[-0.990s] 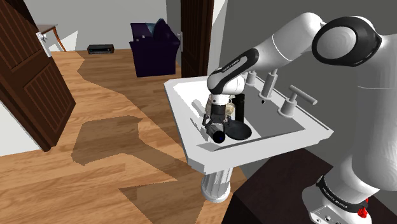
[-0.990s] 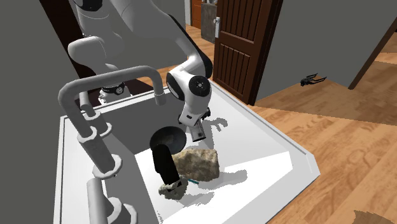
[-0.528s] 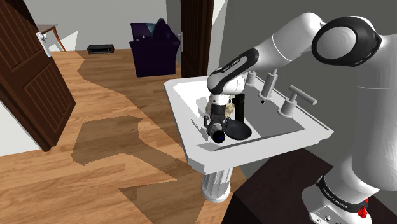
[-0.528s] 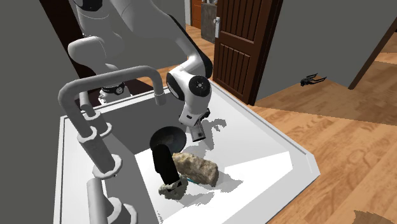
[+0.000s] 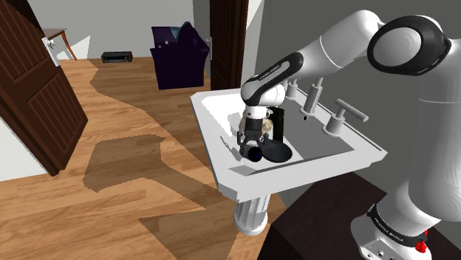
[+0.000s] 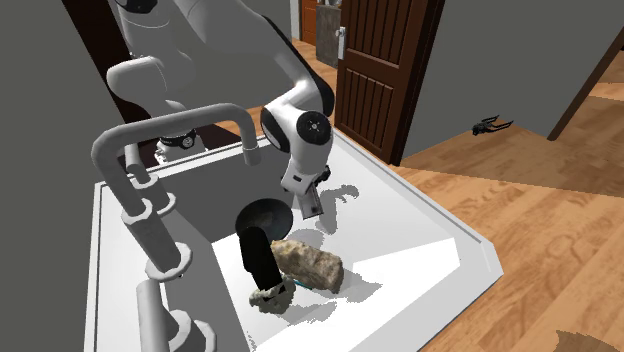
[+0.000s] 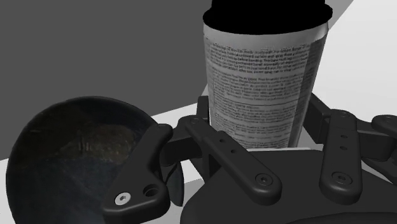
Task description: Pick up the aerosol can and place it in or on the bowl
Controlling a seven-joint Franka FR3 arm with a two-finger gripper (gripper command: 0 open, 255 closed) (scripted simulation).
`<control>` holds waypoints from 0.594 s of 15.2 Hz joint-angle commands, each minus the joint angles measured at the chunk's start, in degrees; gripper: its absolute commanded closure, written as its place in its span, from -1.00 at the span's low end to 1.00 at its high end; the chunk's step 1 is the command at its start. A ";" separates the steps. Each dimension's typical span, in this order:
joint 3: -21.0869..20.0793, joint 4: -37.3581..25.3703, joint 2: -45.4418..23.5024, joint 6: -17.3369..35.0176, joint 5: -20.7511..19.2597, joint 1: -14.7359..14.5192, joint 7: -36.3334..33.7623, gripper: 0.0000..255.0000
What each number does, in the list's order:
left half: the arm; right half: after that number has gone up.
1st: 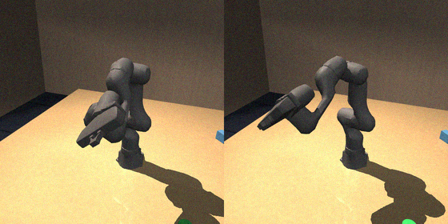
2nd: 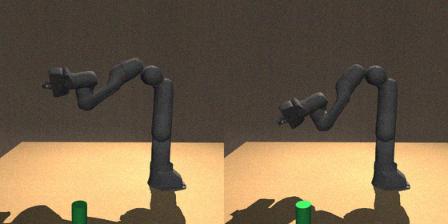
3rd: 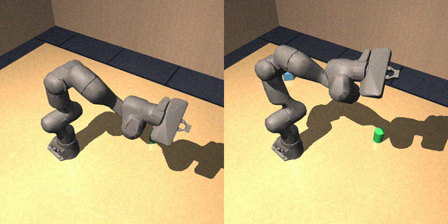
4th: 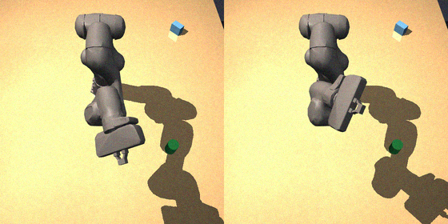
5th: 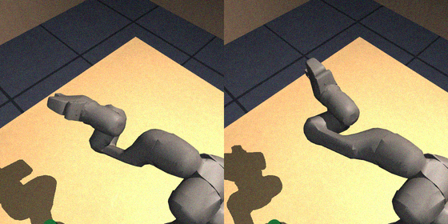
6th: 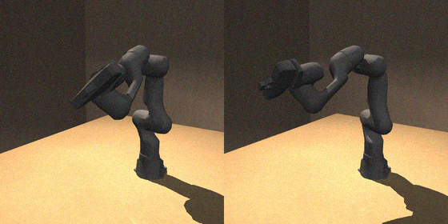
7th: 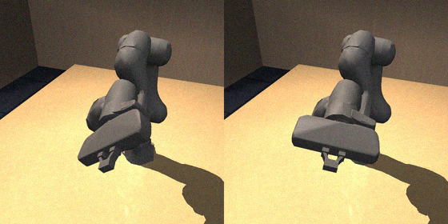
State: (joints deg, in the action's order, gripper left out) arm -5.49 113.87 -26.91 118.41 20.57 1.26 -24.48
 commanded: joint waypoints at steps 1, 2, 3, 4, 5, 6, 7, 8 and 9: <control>0.03 0.03 1.15 -1.07 -0.12 0.06 -0.31 1.00; 0.04 0.01 1.71 -1.62 -0.17 0.08 -0.49 1.00; 0.05 -0.01 2.27 -2.18 -0.22 0.11 -0.67 1.00; 0.06 -0.05 2.82 -2.75 -0.27 0.13 -0.85 1.00; 0.07 -0.10 3.36 -3.32 -0.32 0.15 -1.03 1.00; 0.08 -0.16 3.89 -3.89 -0.37 0.17 -1.21 1.00; 0.08 -0.24 4.42 -4.47 -0.42 0.20 -1.40 1.00; 0.09 -0.32 4.94 -5.05 -0.47 0.22 -1.58 1.00; 0.10 -0.42 5.45 -5.63 -0.52 0.25 -1.76 1.00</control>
State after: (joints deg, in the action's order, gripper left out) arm -5.42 113.61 -21.98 113.43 20.12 1.45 -26.09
